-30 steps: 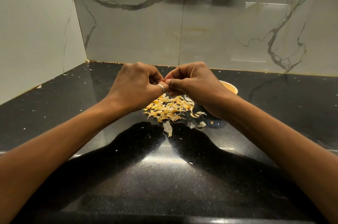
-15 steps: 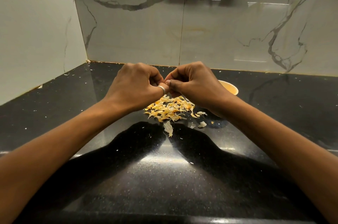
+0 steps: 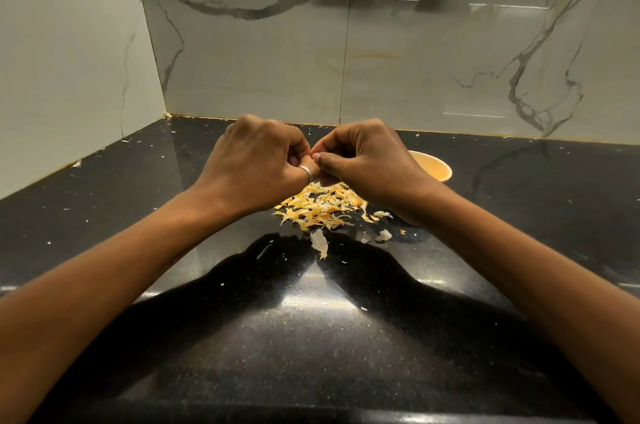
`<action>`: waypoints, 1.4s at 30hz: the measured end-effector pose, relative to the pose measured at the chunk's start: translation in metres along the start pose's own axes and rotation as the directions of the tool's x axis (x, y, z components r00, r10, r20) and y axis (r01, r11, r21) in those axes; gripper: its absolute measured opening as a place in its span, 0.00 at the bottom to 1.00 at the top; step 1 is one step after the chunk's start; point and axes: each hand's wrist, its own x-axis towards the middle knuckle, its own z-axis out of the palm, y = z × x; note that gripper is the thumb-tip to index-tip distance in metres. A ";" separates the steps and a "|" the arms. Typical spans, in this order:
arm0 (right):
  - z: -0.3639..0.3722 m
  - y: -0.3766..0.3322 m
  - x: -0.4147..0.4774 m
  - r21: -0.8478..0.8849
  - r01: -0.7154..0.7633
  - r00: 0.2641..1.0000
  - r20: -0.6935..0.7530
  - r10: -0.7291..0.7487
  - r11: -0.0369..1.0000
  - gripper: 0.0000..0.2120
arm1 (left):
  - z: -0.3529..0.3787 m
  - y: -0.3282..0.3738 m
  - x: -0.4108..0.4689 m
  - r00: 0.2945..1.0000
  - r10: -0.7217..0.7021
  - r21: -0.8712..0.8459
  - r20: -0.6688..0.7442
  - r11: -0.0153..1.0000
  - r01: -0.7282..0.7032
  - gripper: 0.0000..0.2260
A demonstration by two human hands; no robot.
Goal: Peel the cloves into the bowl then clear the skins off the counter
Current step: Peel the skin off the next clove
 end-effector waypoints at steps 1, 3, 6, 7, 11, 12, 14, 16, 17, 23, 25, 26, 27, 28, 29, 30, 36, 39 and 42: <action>0.000 0.000 0.000 -0.009 0.003 1.000 -0.002 -0.003 1.000 0.05 | 0.000 0.000 0.000 1.000 -0.003 0.008 0.000 1.000 0.003 0.12; 0.000 -0.001 -0.001 -0.030 0.012 1.000 -0.009 -0.013 0.999 0.05 | 0.000 0.002 0.000 1.000 -0.024 0.003 -0.005 1.000 0.024 0.12; 0.000 -0.003 -0.001 -0.032 0.019 1.000 -0.018 -0.019 0.999 0.05 | -0.003 0.005 0.001 0.993 -0.117 -0.097 0.015 0.988 0.118 0.11; 0.000 -0.003 -0.001 -0.025 0.017 1.000 -0.018 -0.018 1.000 0.05 | -0.003 0.006 0.001 0.986 -0.165 -0.150 0.033 0.974 0.168 0.10; -0.002 -0.004 -0.001 0.064 -0.012 1.000 -0.021 0.014 0.998 0.04 | -0.004 0.006 0.002 0.921 -0.360 -0.396 0.151 0.831 0.390 0.06; -0.003 -0.004 -0.001 0.102 -0.026 0.999 -0.022 0.029 0.994 0.04 | -0.004 0.006 0.002 0.899 -0.396 -0.448 0.188 0.780 0.438 0.06; -0.004 -0.004 -0.002 0.161 -0.049 0.998 -0.023 0.053 0.986 0.04 | -0.004 0.006 0.003 0.868 -0.432 -0.497 0.245 0.713 0.495 0.06; -0.004 -0.005 -0.002 0.204 -0.061 0.998 -0.016 0.066 0.977 0.04 | -0.004 0.006 0.003 0.853 -0.444 -0.509 0.275 0.685 0.521 0.07; -0.004 -0.005 -0.002 0.230 -0.069 0.997 -0.013 0.074 0.971 0.04 | -0.004 0.006 0.004 0.847 -0.449 -0.516 0.286 0.672 0.531 0.07; -0.004 -0.005 -0.002 0.328 -0.096 0.995 -0.003 0.103 0.940 0.05 | -0.006 0.009 0.005 0.841 -0.449 -0.524 0.304 0.658 0.541 0.08; -0.005 -0.006 -0.002 0.357 -0.103 0.993 -0.013 0.115 0.928 0.05 | -0.006 0.008 0.004 0.834 -0.455 -0.521 0.313 0.652 0.551 0.08; -0.007 -0.006 -0.002 0.377 -0.104 0.992 -0.024 0.122 0.920 0.05 | -0.006 0.008 0.004 0.829 -0.460 -0.517 0.318 0.649 0.558 0.08; -0.009 -0.006 -0.001 0.396 -0.103 0.991 -0.035 0.127 0.913 0.05 | -0.006 0.008 0.004 0.825 -0.464 -0.511 0.322 0.648 0.564 0.08; -0.010 -0.006 0.000 0.412 -0.101 0.990 -0.045 0.131 0.905 0.05 | -0.005 0.009 0.003 0.825 -0.464 -0.503 0.323 0.654 0.565 0.09; -0.012 -0.006 0.001 0.427 -0.101 0.990 -0.050 0.134 0.898 0.05 | -0.005 0.009 0.003 0.829 -0.460 -0.491 0.317 0.668 0.559 0.10; -0.013 -0.006 0.001 0.438 -0.101 0.989 -0.052 0.137 0.893 0.04 | -0.004 0.010 0.003 0.836 -0.455 -0.475 0.306 0.688 0.548 0.11; -0.009 -0.006 0.001 0.408 -0.110 0.990 -0.032 0.134 0.906 0.05 | -0.005 0.009 0.004 0.868 -0.437 -0.458 0.234 0.738 0.495 0.06; -0.009 -0.005 0.001 0.386 -0.108 0.990 -0.038 0.132 0.916 0.06 | -0.007 0.012 0.004 0.875 -0.418 -0.523 0.244 0.703 0.482 0.05; -0.009 -0.004 0.000 0.382 -0.105 0.991 -0.040 0.129 0.918 0.06 | -0.009 0.015 0.005 0.859 -0.435 -0.573 0.271 0.644 0.507 0.07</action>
